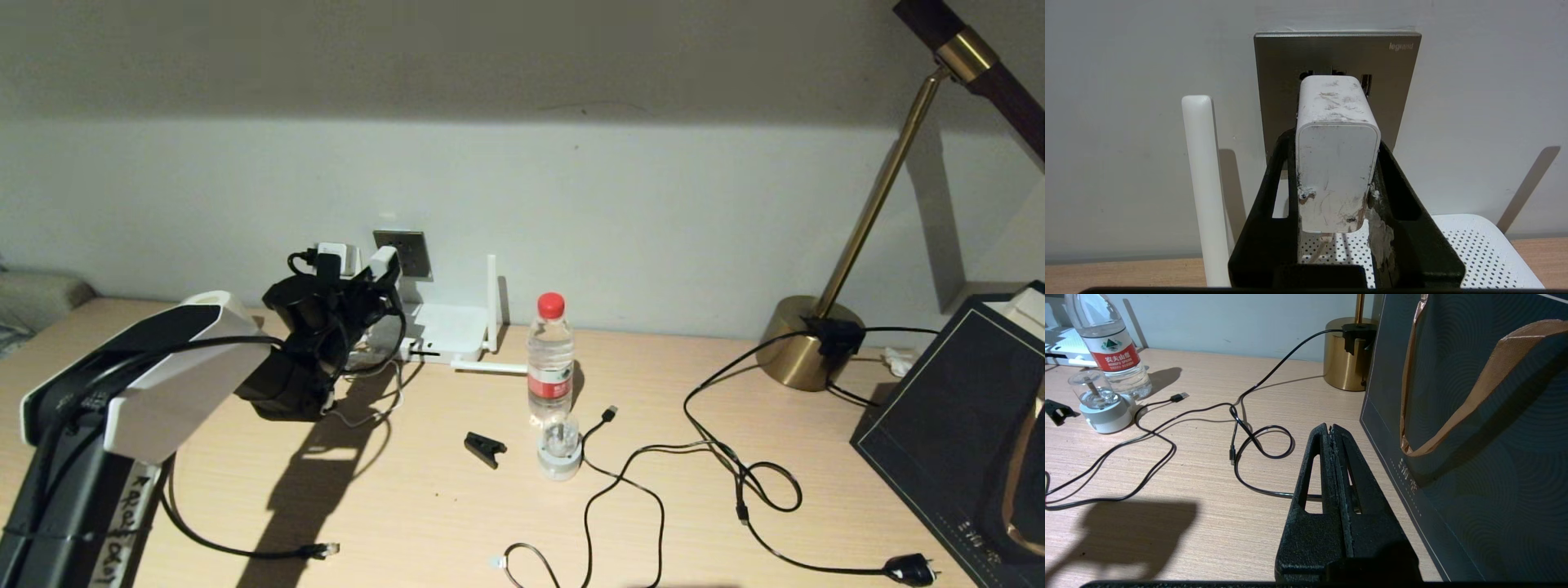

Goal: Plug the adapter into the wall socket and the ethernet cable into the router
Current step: Plug plug into socket

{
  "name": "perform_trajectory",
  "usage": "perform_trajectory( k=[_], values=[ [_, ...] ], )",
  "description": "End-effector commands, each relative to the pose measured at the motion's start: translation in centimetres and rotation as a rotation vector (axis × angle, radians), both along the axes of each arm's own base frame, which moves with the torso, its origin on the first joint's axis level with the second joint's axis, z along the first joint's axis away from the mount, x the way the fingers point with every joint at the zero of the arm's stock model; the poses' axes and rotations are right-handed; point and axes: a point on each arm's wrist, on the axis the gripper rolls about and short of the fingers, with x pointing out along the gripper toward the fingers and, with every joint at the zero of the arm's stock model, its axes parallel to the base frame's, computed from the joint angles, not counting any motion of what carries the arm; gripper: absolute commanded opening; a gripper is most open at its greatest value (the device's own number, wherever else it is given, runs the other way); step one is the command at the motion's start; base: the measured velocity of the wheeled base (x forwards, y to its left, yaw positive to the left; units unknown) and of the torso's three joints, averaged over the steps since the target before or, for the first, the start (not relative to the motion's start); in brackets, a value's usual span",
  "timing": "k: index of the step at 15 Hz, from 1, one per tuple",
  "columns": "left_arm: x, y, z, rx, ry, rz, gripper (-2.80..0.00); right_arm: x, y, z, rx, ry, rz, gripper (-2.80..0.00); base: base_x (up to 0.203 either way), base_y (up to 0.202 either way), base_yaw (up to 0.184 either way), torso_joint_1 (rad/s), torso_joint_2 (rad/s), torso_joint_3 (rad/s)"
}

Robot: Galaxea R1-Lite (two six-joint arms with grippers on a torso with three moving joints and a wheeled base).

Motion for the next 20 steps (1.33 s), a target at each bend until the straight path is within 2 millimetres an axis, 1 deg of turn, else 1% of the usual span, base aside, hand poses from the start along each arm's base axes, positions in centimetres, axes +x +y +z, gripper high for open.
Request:
perform_trajectory(
  k=[1,9,14,20],
  values=[
    [0.05,-0.01,0.11,0.000,-0.009,-0.001,-2.80,0.29,0.00,-0.97,-0.001,0.036,0.001,-2.80,0.000,0.000,0.000,0.000,0.00,0.000],
    [0.19,-0.02,0.12,0.000,-0.002,0.001,-2.80,0.29,0.00,-0.97,-0.001,0.036,0.001,-2.80,0.000,0.000,0.000,0.000,0.00,0.000],
    [0.46,-0.05,0.67,-0.001,-0.015,0.001,-2.80,0.29,0.00,-0.97,-0.001,0.036,0.001,-2.80,0.000,0.000,0.000,0.000,0.00,0.000],
    [0.67,-0.07,0.41,-0.001,-0.015,0.001,-2.80,0.29,0.00,-0.97,-0.001,0.036,0.001,-2.80,0.000,0.000,0.000,0.000,0.00,0.000]
  ],
)
